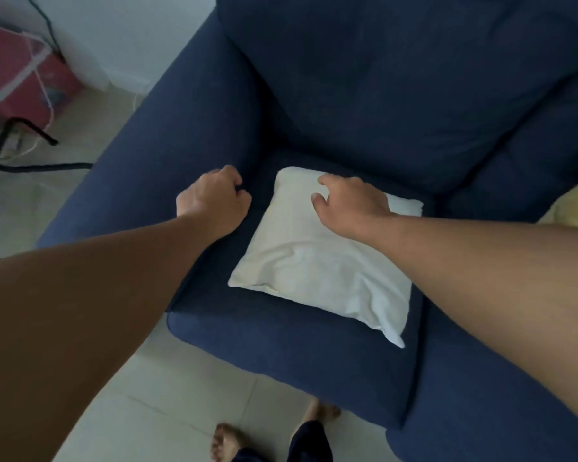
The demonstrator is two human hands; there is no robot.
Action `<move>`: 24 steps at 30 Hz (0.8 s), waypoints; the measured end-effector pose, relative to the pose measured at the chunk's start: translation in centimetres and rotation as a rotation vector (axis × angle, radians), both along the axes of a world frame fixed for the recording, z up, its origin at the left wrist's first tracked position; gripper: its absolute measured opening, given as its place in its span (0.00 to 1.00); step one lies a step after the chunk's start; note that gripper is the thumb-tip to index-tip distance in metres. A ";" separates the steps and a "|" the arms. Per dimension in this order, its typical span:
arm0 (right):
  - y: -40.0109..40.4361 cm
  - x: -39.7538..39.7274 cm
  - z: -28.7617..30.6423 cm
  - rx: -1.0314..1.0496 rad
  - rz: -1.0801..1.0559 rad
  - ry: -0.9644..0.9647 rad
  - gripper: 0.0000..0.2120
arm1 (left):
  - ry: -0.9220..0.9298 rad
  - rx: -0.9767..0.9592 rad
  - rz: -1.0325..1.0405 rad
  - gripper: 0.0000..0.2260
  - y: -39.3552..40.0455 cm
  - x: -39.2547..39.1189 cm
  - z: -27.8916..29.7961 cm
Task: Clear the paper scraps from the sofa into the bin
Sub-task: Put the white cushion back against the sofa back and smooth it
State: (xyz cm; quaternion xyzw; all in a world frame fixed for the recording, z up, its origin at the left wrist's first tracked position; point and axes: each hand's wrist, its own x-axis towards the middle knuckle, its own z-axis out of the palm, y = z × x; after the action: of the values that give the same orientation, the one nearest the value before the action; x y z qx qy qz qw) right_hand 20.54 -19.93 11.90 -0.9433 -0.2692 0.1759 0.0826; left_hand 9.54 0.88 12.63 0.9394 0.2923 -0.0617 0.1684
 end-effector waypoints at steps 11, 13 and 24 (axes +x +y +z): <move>-13.4 5.1 -1.5 -0.082 -0.209 0.056 0.23 | 0.195 0.122 -0.281 0.20 -7.7 8.6 -2.1; -14.0 5.1 -1.8 -0.096 -0.232 0.080 0.24 | 0.215 0.139 -0.297 0.20 -7.9 9.6 -2.5; -14.8 3.9 -5.0 -0.195 -0.412 0.254 0.26 | 0.345 0.202 -0.364 0.19 -5.9 11.8 -6.3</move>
State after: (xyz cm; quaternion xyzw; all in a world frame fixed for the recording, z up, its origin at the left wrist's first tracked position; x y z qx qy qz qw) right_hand 24.45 -34.70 6.89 -0.9521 -0.0405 0.2975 0.0584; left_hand 21.34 -5.02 6.28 0.9640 0.1476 -0.2209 0.0076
